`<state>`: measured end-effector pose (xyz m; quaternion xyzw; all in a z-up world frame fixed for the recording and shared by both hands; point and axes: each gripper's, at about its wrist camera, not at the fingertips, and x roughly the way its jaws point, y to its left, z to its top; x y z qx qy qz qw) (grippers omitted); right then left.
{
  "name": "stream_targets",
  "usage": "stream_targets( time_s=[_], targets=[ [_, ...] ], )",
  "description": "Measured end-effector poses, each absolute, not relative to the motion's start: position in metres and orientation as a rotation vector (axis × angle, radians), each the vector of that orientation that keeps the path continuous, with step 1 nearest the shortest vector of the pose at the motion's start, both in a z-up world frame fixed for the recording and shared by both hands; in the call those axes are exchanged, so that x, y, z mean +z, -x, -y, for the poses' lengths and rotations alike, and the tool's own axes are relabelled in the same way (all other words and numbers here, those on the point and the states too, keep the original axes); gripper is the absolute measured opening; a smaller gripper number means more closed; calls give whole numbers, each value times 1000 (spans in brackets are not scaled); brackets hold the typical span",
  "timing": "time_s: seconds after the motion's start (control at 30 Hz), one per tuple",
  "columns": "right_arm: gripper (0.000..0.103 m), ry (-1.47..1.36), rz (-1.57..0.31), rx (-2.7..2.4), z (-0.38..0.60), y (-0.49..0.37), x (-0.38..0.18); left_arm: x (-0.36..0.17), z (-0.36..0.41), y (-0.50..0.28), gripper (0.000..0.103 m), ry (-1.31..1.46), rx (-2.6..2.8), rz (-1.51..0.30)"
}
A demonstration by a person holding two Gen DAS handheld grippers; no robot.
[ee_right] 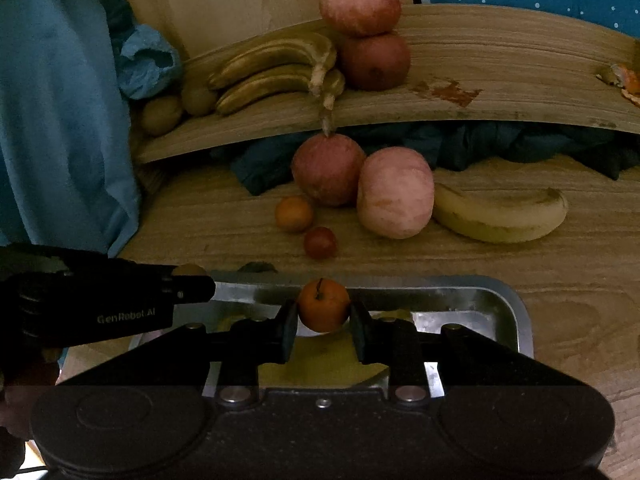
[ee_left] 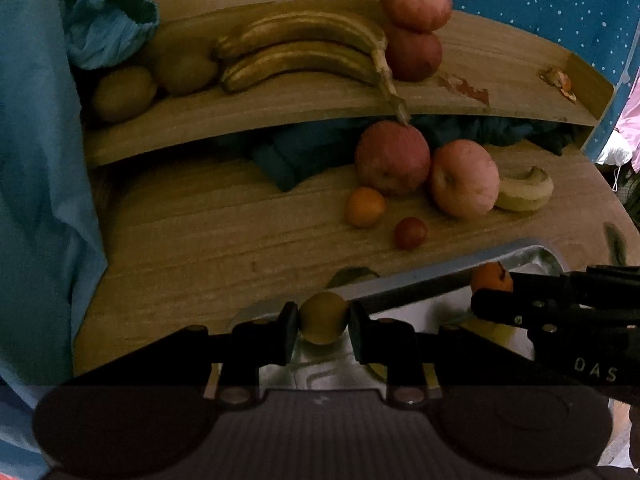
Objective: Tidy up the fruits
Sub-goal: 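Carry the kiwi over the tray with the left tool while the right tool carries the tangerine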
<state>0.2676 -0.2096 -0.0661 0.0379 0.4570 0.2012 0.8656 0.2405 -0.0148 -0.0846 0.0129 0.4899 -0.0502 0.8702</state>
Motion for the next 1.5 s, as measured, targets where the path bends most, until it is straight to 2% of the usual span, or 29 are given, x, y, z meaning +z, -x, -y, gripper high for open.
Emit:
stream_targets(
  time_s=[0.73,1.5],
  targets=[
    [30,-37,-963,476,211,-242,-60,-87,17,-216,30,-16,-109,-1055],
    [30,23,-1061,581,215,-226,-70,-93,23,-199,30,-35,-192,-1120]
  ],
)
